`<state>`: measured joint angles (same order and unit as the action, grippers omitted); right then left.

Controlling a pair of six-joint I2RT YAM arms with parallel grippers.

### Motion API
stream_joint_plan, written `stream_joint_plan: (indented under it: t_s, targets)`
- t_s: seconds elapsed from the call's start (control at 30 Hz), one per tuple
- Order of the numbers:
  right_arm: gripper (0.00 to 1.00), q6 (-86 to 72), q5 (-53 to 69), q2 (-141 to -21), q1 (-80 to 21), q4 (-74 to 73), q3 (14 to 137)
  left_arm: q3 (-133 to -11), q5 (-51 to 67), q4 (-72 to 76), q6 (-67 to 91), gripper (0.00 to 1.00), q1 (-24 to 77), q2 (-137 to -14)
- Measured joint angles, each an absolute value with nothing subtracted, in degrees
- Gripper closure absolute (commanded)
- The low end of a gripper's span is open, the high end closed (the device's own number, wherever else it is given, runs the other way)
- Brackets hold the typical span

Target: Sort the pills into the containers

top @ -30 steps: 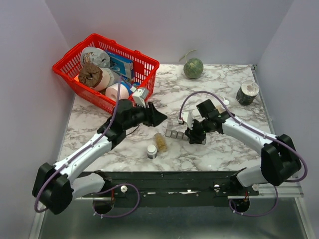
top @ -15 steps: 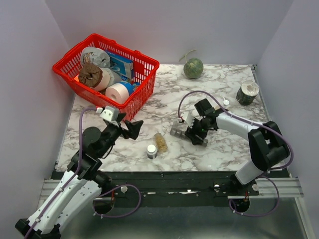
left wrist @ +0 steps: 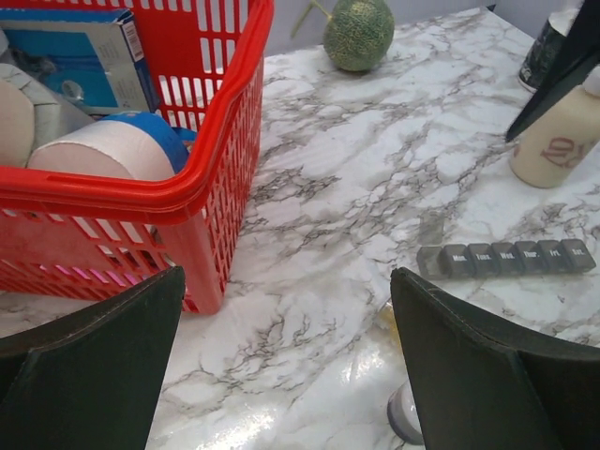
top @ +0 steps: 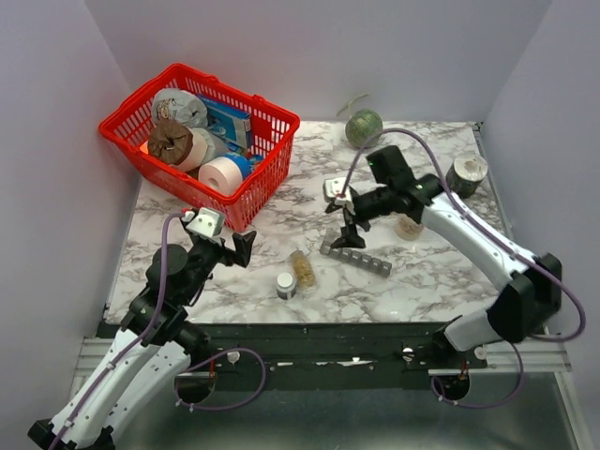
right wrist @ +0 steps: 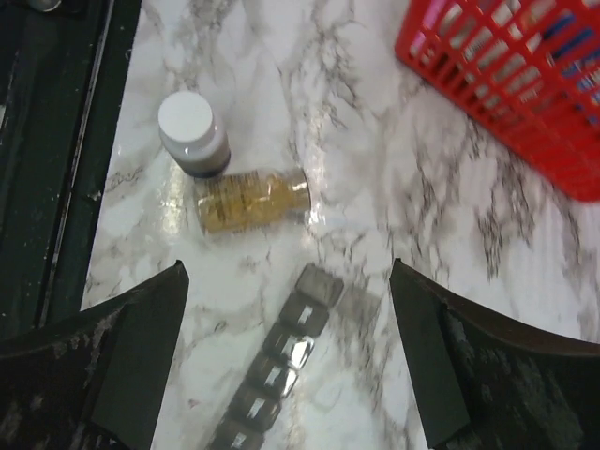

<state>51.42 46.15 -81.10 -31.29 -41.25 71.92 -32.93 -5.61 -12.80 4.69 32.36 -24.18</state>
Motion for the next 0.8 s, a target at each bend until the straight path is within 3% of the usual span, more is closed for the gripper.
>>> stream_joint_plan:
  t_s: [0.1,0.33,0.43,0.57,0.8]
  targets:
    - [0.02,54.8,46.8,-89.5,-37.2,-42.1,77.6,-32.5,-8.1,-12.9,4.3,0.01,32.4,-22.0]
    - [0.02,57.0,36.9,-92.2,-55.1,-42.3,74.3,-31.5,-13.1,-12.9,3.4,0.01,32.4,-18.0]
    - [0.04,56.6,33.3,-94.8,-57.2,-41.3,76.1,-31.4,-15.2,-12.9,3.1,0.01,32.4,-17.4]
    - [0.14,55.5,28.5,-99.4,-58.9,-40.1,78.5,-31.4,-17.6,-12.9,3.0,0.01,32.4,-17.4]
    - [0.24,54.6,24.7,-104.1,-60.8,-40.1,81.0,-31.4,-19.7,-13.0,3.0,0.01,32.4,-16.5]
